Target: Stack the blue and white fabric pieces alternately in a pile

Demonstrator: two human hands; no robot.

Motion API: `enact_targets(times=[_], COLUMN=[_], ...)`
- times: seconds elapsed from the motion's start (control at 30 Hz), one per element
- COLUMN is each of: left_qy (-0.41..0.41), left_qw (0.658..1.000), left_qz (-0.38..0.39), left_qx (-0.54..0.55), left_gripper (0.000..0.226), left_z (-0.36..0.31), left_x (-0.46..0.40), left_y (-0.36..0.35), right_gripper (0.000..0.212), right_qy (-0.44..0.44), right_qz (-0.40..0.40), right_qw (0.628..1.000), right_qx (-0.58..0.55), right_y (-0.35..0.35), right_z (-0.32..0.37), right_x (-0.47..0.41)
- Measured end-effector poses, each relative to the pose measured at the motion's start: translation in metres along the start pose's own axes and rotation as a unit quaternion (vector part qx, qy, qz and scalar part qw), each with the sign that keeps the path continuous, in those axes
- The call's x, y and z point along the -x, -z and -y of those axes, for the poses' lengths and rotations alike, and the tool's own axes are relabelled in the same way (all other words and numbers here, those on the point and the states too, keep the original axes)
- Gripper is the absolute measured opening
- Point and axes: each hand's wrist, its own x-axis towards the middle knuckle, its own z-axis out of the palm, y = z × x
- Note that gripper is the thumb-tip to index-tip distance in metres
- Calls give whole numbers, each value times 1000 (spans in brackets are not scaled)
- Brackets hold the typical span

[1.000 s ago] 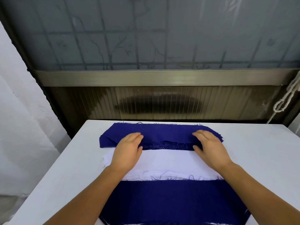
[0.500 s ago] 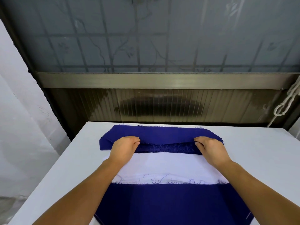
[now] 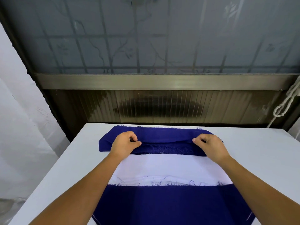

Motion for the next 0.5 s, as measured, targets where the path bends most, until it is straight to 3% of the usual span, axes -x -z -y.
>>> enact_targets(times=[0.07,0.3,0.5], left_qy=[-12,-62,-106], left_qw=[1000,989,983], left_qz=[20,25,-47], left_qx=[3,-132,-142], left_gripper=[5,24,23], left_z=[0,4,0], left_x=[-3,-6,6], left_y=[0,-5,9], right_gripper=[28,12,17], right_qy=[-9,-12,47], right_qz=[23,33,-65], right_qw=[999,999,996], right_qx=[-28,24,46], right_y=[3,1,7], right_z=[1,1,11], right_x=[-3,-3,17])
